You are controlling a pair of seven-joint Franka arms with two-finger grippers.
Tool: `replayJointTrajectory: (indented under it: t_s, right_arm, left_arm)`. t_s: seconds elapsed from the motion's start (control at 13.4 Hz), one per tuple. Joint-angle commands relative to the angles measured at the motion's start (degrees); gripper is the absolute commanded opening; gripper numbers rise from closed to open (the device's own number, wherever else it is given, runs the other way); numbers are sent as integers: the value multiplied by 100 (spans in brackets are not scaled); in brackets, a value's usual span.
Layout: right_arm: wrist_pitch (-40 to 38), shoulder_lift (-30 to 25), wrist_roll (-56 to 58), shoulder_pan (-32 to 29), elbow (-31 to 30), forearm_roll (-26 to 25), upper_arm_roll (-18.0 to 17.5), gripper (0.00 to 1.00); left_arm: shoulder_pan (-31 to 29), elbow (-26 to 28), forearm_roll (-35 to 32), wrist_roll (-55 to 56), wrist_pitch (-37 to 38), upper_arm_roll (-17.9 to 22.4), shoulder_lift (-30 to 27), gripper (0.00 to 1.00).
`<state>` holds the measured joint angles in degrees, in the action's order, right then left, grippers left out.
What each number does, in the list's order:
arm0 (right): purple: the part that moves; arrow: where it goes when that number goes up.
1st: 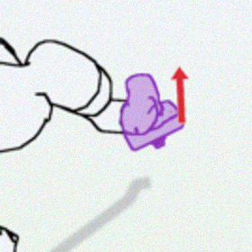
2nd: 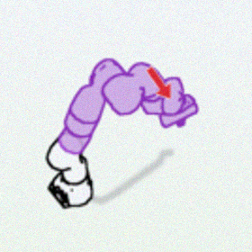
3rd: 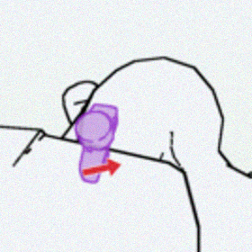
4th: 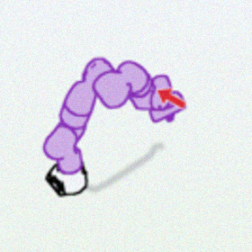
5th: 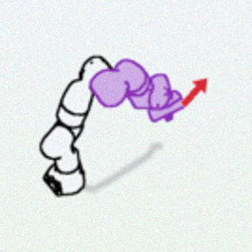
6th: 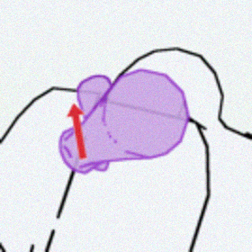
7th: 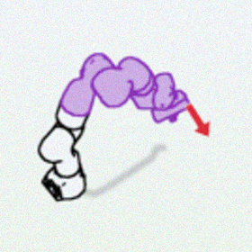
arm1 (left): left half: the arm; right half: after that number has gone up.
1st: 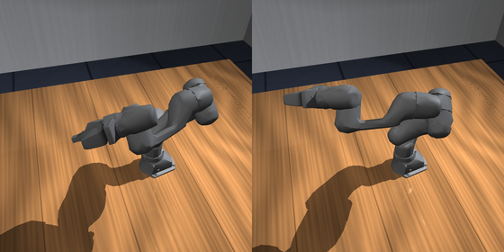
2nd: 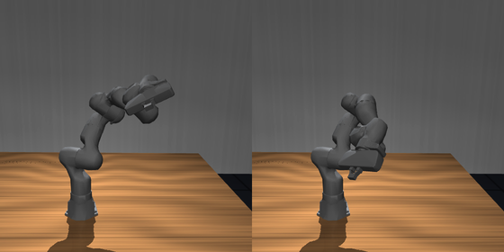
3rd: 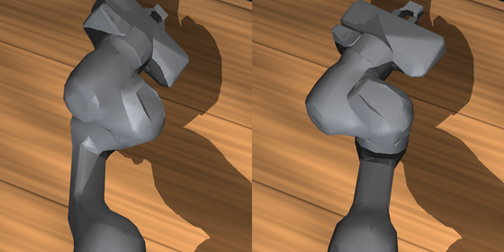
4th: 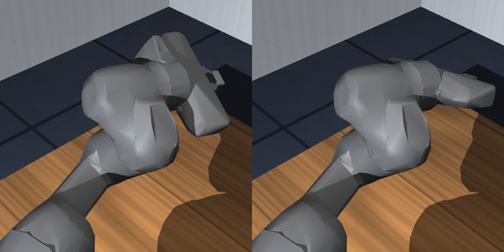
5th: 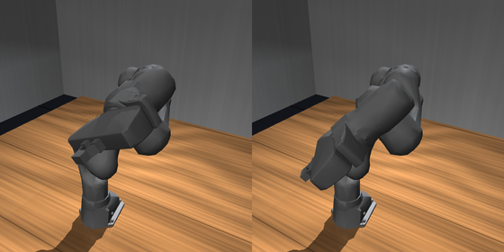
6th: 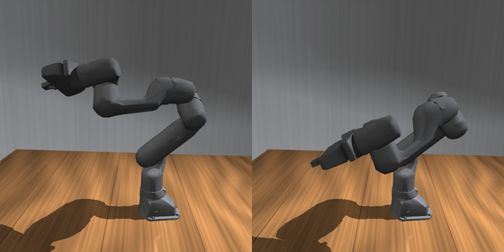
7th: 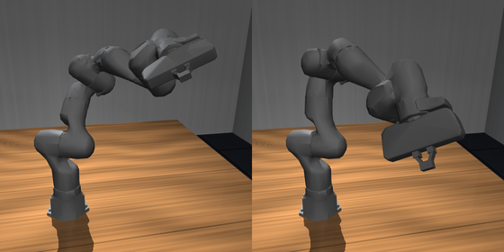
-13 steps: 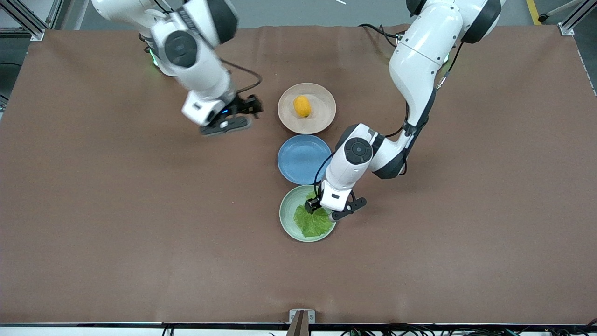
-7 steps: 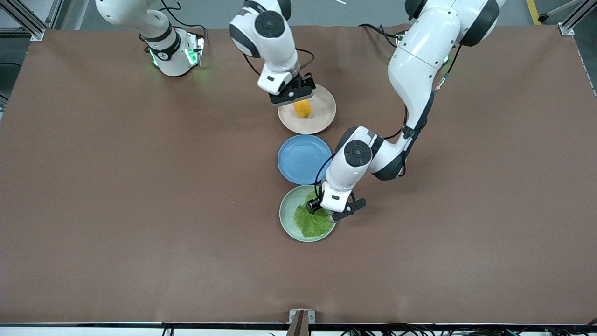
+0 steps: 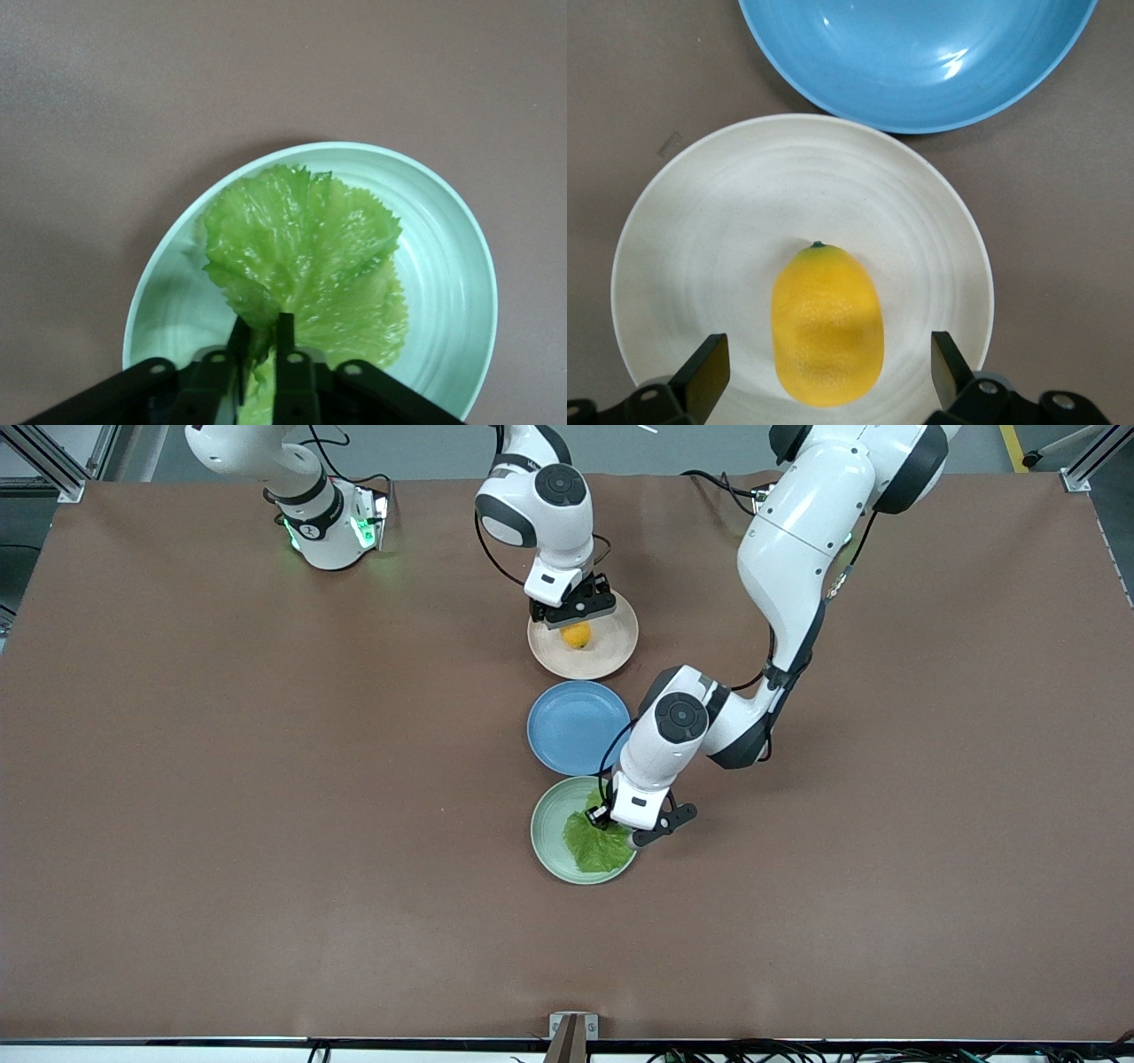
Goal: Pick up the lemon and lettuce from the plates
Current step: 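Grasp the lettuce with the left gripper while the right gripper lowers onto the lemon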
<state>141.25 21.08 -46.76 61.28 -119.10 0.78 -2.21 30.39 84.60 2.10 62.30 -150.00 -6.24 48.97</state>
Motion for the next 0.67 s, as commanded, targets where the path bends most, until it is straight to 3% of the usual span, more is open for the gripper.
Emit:
replayJointTrajectory:
  t_s: [0.0, 0.3, 0.6]
  right_arm:
    - [26, 133, -201, 156, 71, -210, 89, 100]
    - [227, 379, -516, 323, 114, -349, 97, 100]
    - [324, 537, -799, 332, 124, -719, 97, 96]
  left_arm:
    - [29, -93, 63, 89, -38, 35, 8, 3]
    - [20, -216, 54, 309, -29, 27, -202, 1]
    - [-50, -155, 54, 476, 163, 18, -825, 1]
